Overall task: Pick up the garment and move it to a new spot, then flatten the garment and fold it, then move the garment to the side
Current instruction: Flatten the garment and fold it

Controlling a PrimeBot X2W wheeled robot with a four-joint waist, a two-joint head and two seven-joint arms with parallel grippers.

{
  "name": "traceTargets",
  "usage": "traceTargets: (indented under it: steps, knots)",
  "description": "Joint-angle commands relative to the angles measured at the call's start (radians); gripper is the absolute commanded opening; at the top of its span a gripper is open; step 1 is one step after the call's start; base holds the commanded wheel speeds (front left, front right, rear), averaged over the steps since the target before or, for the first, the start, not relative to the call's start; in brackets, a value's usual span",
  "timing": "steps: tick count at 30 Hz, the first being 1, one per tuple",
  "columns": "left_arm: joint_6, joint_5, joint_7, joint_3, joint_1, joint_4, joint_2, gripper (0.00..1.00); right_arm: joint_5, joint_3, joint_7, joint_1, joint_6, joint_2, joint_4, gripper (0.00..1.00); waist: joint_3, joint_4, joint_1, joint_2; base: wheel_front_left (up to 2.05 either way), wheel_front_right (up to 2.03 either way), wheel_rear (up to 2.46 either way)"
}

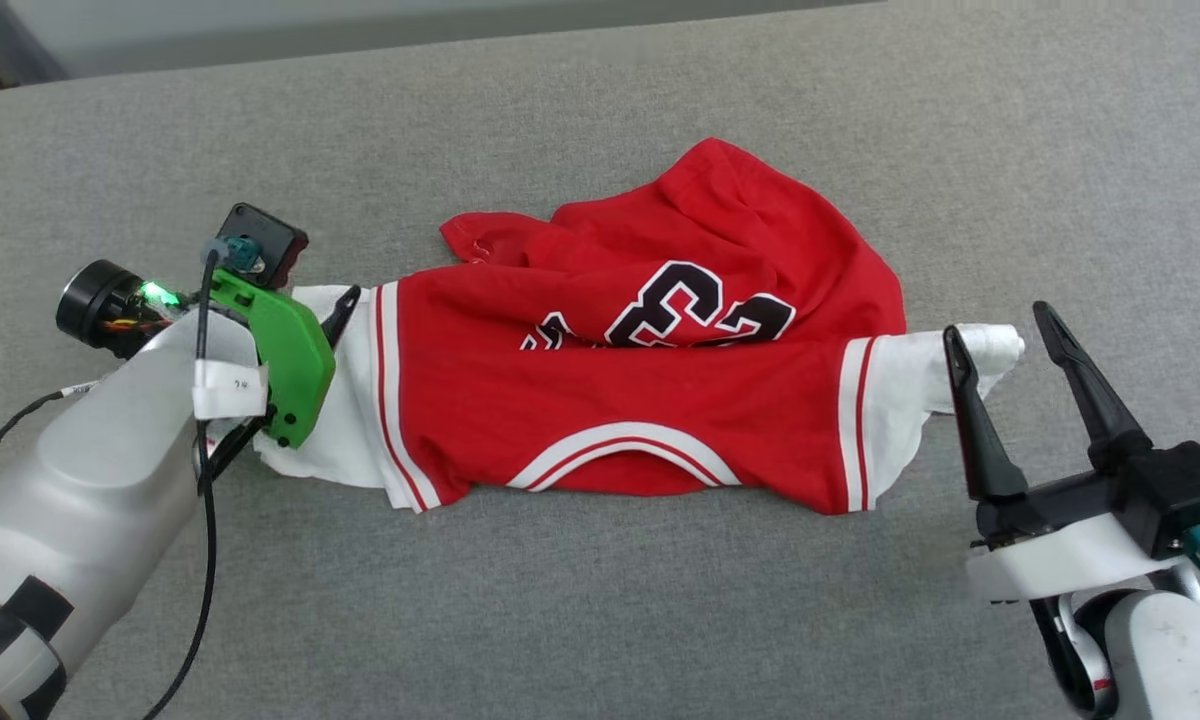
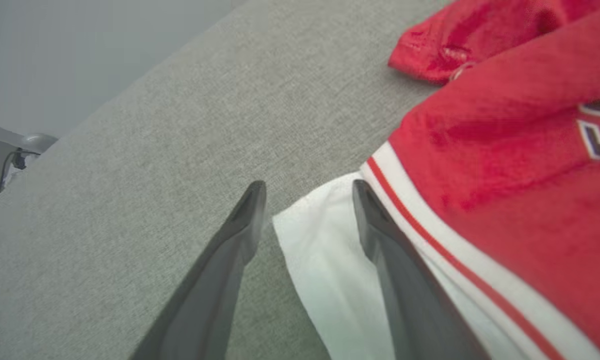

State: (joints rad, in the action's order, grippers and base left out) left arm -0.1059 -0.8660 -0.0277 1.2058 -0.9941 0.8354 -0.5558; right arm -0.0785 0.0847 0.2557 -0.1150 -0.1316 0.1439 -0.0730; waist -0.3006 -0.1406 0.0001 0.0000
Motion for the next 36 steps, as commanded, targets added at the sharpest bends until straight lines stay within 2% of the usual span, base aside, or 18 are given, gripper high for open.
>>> traceTargets:
  steps: [1,6,10,12,17,21,25,28,31,36]
  knots:
    - [0.024,-0.013,-0.063,-0.024,0.021,-0.001,0.003,1.00,0.006,-0.013,0.006,-0.012,0.001,0.017,-0.006,1.00,0.042,0.024,-0.0001,0.0000,0.00,0.00,0.00]
    - [0.093,-0.016,-0.191,-0.066,0.071,-0.067,-0.012,1.00,-0.007,-0.023,-0.001,-0.027,0.001,0.089,-0.013,1.00,0.094,0.056,-0.0001,0.0000,0.00,0.00,0.00]
    - [0.188,-0.006,-0.229,-0.123,0.131,-0.185,-0.041,1.00,-0.058,0.020,-0.084,-0.060,0.001,0.192,-0.027,1.00,0.123,0.080,-0.0001,0.0000,0.00,0.00,0.00]
    - [0.245,0.000,-0.233,-0.180,0.177,-0.269,-0.054,1.00,-0.098,0.064,-0.149,-0.082,0.001,0.256,-0.040,1.00,0.135,0.088,-0.0001,0.0000,0.00,0.00,0.00]
    - [0.401,0.100,-0.234,-0.368,0.353,-0.517,-0.068,1.00,-0.247,0.194,-0.370,-0.129,0.001,0.420,-0.090,1.00,0.162,0.116,-0.0001,0.0000,0.00,0.00,0.00]
    - [0.479,0.200,-0.234,-0.489,0.506,-0.650,-0.055,1.00,-0.381,0.306,-0.570,-0.160,0.001,0.543,-0.141,1.00,0.172,0.132,-0.0001,0.0000,0.00,0.00,0.00]
    - [0.521,0.290,-0.234,-0.592,0.644,-0.744,-0.025,1.00,-0.489,0.383,-0.749,-0.187,0.001,0.622,-0.181,1.00,0.171,0.146,-0.0001,0.0000,0.00,0.00,0.00]
    - [0.531,0.344,-0.234,-0.660,0.723,-0.789,0.004,1.00,-0.555,0.421,-0.867,-0.192,0.001,0.656,-0.193,1.00,0.163,0.158,-0.0001,0.0000,0.00,0.00,0.00]
    - [0.523,0.399,-0.234,-0.720,0.781,-0.824,0.044,1.00,-0.596,0.443,-0.972,-0.189,0.001,0.685,-0.178,1.00,0.147,0.176,-0.0001,0.0000,0.00,0.00,0.00]
    - [0.489,0.475,-0.234,-0.792,0.826,-0.850,0.115,1.00,-0.618,0.469,-1.031,-0.196,0.001,0.686,-0.120,1.00,0.108,0.204,-0.0001,0.0000,0.00,0.00,0.00]
